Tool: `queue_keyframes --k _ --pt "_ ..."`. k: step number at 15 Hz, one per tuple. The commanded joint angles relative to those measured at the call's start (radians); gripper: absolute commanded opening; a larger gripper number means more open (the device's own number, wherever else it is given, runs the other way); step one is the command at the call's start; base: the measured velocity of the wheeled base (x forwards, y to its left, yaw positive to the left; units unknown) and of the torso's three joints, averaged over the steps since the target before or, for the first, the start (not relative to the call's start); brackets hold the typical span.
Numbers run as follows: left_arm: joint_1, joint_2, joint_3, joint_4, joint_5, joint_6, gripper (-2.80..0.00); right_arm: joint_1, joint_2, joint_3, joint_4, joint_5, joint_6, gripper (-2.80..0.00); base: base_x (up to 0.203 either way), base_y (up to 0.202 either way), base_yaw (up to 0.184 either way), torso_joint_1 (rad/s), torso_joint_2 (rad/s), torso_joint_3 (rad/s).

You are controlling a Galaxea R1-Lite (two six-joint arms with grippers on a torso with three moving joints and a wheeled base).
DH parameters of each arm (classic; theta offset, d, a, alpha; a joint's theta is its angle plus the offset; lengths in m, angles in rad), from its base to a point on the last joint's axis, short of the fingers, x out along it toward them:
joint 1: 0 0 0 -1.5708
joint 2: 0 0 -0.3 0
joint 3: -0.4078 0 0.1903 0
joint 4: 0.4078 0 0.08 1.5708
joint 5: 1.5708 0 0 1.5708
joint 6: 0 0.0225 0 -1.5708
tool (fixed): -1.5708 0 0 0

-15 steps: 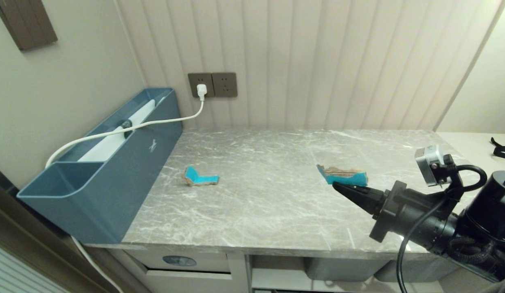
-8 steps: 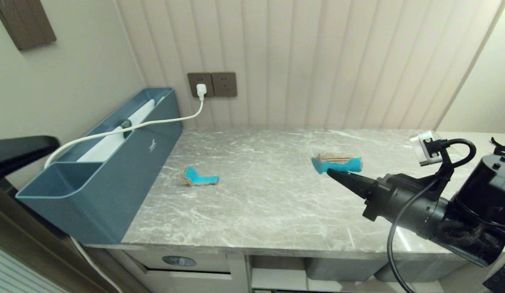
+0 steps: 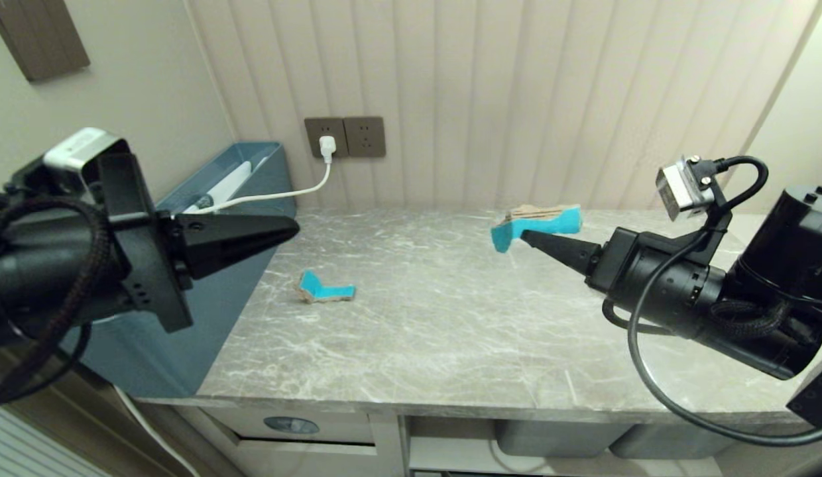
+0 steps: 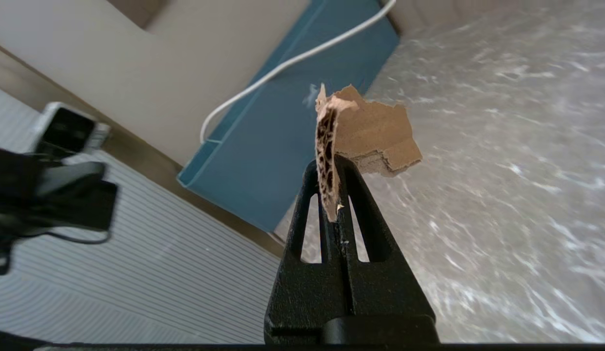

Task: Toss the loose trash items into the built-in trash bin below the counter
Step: Hand it to the other hand

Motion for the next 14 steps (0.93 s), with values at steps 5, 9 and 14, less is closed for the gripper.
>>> queue_keyframes --k 5,9,14 --pt "-0.056 0.095 0.099 -0.273 -0.062 -0.005 -2.80 0.068 -0.081 -0.118 0.113 0.003 0.124 -2.80 0.000 0.000 0.000 0.000 0.00 0.000" --pt "-0.067 0.128 0.095 -0.287 -0.067 -0.017 -2.80 0.099 -0.120 -0.216 0.241 0.003 0.241 -2.80 0.000 0.000 0.000 0.000 0.00 0.000" --pt "-0.074 0.163 0.093 -0.328 -0.068 -0.039 0.00 0.131 -0.117 -0.232 0.236 0.002 0.341 -2.80 0.000 0.000 0.000 0.000 0.00 0.000"
